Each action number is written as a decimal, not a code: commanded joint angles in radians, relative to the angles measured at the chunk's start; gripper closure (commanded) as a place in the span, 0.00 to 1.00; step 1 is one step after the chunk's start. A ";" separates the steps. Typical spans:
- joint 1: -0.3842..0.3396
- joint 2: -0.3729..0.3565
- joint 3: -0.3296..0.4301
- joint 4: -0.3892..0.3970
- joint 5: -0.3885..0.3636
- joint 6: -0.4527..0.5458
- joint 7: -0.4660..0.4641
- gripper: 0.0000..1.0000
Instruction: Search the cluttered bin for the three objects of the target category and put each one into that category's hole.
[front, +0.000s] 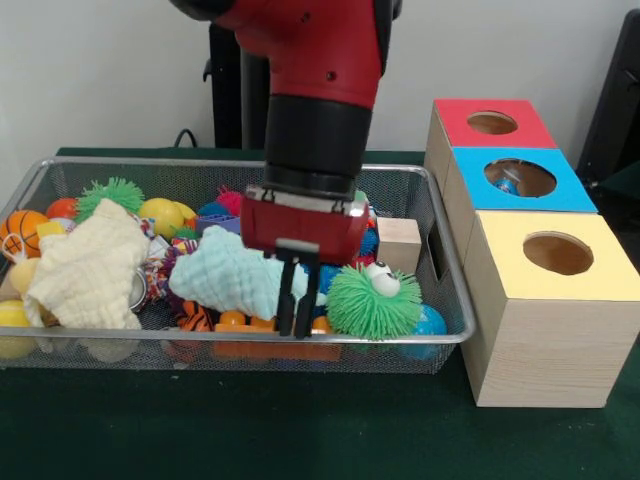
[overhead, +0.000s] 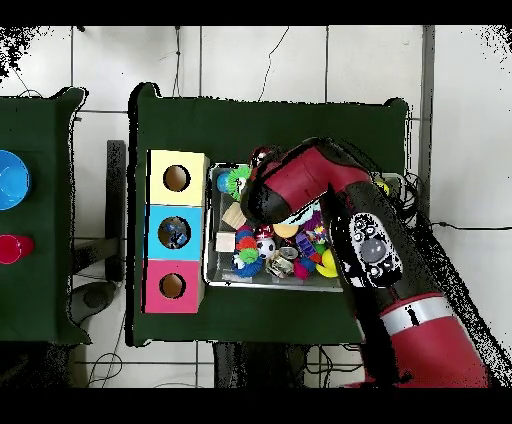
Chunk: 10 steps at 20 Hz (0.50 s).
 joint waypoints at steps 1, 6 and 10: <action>0.083 0.113 -0.198 -0.088 -0.252 -0.153 0.186 1.00; -0.045 0.135 -0.105 -0.067 -0.081 -0.186 -0.091 1.00; -0.108 0.114 -0.050 -0.033 0.015 -0.162 -0.238 1.00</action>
